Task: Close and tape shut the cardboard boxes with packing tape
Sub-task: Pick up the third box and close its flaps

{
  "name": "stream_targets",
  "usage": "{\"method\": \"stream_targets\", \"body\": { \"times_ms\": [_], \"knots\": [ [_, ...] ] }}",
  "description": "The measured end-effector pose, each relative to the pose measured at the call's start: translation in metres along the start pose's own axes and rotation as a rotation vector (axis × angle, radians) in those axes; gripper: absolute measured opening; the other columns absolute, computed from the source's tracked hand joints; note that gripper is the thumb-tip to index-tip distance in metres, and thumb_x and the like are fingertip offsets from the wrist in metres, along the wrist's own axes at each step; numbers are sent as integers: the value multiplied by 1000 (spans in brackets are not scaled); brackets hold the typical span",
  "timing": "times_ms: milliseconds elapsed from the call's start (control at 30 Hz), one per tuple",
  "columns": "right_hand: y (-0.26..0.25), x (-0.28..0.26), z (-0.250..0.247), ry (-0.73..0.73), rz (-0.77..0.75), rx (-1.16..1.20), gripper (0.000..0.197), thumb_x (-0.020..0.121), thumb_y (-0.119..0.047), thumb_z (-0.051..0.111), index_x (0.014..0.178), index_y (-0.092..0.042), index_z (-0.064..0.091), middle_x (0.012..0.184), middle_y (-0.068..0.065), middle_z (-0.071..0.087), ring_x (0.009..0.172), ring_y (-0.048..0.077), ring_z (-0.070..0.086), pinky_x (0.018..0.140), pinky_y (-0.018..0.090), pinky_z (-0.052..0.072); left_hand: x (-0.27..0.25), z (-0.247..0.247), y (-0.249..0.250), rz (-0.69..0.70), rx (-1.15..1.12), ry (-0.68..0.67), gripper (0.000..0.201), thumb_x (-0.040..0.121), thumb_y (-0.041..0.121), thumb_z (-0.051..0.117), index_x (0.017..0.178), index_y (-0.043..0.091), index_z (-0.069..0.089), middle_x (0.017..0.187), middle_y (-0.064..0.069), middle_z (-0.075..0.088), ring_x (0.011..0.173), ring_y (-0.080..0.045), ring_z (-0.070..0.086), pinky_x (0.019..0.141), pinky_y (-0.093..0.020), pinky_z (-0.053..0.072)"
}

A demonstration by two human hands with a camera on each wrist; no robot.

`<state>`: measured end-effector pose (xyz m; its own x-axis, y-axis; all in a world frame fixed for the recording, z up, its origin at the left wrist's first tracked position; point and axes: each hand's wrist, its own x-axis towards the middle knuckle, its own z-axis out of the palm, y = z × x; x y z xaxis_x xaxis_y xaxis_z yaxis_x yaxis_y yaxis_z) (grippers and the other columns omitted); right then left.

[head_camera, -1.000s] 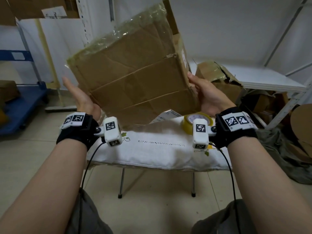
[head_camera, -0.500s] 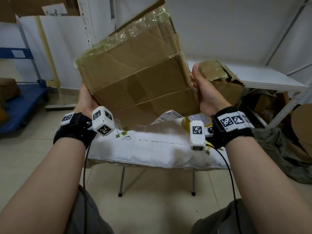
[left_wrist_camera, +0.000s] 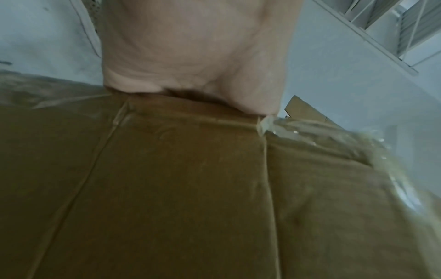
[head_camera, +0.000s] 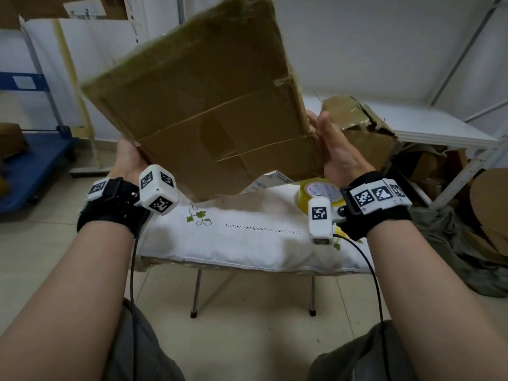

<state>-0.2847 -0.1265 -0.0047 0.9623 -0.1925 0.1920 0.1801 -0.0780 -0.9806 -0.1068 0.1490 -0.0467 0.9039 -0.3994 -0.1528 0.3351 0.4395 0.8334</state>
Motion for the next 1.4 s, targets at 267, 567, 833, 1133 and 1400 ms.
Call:
{"method": "stream_targets", "body": {
  "times_ms": [267, 567, 833, 1133, 1400],
  "knots": [
    [1, 5, -10, -11, 72, -89, 57, 71, -6, 82, 125, -10, 64, 106, 5, 76, 101, 21, 72, 95, 43, 58, -2, 0, 1, -42, 6, 4, 57, 93, 62, 41, 120, 23, 71, 117, -7, 73, 116, -30, 65, 99, -50, 49],
    [2, 9, -9, 162, -89, -201, 45, 86, -1, 74, 129, -6, 63, 122, 8, 72, 113, 22, 70, 101, 43, 55, -10, 8, -1, -104, 89, -34, 67, 75, 70, 52, 118, 24, 74, 113, -8, 74, 109, -30, 66, 85, -48, 51],
    [11, 20, -13, 119, -51, -344, 78, 79, 5, 66, 151, -6, 40, 148, 11, 52, 138, 26, 50, 103, 39, 53, -11, 6, 1, -130, 107, -41, 69, 76, 76, 48, 119, 26, 69, 109, -9, 75, 114, -35, 62, 79, -51, 50],
    [16, 26, -13, 272, -204, -245, 27, 77, -3, 76, 101, -13, 80, 141, -7, 56, 135, 26, 51, 109, 53, 46, -10, 4, -1, -249, 143, -35, 86, 61, 90, 50, 120, 29, 62, 116, -14, 60, 113, -53, 52, 97, -79, 31],
    [17, 26, -5, 303, -137, 36, 23, 95, 8, 57, 111, -6, 48, 132, 14, 56, 96, 20, 69, 70, 25, 59, -16, 9, -5, -133, 93, -15, 58, 68, 68, 62, 93, 20, 81, 107, -6, 76, 97, -24, 73, 87, -38, 56]
  ]
}}
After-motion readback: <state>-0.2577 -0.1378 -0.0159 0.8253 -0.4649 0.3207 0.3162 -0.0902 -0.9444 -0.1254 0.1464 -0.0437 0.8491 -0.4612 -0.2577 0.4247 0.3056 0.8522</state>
